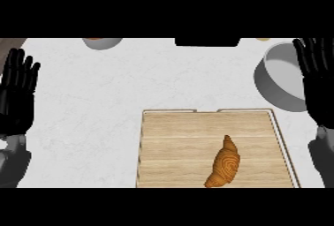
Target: Pick the croissant from the tray and place it in the pot
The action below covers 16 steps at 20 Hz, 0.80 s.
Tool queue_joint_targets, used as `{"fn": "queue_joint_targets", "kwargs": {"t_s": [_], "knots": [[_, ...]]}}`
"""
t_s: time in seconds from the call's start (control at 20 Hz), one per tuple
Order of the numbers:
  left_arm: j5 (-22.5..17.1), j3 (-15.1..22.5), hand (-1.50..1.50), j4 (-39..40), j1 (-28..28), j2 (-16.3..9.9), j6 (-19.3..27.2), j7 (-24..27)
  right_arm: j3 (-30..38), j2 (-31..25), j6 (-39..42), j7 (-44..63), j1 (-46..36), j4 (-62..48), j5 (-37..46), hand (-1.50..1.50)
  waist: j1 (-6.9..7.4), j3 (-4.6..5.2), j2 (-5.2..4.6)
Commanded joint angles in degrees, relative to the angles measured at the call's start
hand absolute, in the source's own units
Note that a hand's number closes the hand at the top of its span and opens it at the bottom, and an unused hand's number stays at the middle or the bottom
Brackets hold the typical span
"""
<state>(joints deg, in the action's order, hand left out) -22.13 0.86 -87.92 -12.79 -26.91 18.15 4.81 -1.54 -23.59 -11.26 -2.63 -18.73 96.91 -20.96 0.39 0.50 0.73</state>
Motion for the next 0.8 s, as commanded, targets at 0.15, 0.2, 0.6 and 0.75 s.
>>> {"fn": "queue_joint_targets", "kwargs": {"t_s": [0.15, 0.2, 0.6, 0.75], "knots": [[1.61, 1.37, 0.00, -0.88, -2.23, 0.05, -0.17, -2.25, -3.27, -12.08, 16.21, 13.65, -4.51, 1.72, -4.95, 1.50, -0.46, -0.43, -0.75], [0.83, 1.78, 0.00, -0.61, -1.40, 0.07, -1.98, -1.91, -4.09, -14.14, 19.87, 15.40, -5.30, 2.09, -6.43, 1.50, -0.30, -0.39, -0.76], [1.85, 4.83, 0.00, -0.87, 0.34, 3.66, -1.68, -1.91, -6.12, -30.35, 24.53, -0.05, 7.36, 6.15, 18.30, -1.50, -1.71, -0.55, -0.52], [-0.41, 1.75, 0.00, 1.64, -1.83, 2.28, -3.95, -3.58, -4.87, -32.11, 26.15, -4.22, 12.53, 11.22, 20.24, -1.50, -1.90, -0.52, -0.49]]}}
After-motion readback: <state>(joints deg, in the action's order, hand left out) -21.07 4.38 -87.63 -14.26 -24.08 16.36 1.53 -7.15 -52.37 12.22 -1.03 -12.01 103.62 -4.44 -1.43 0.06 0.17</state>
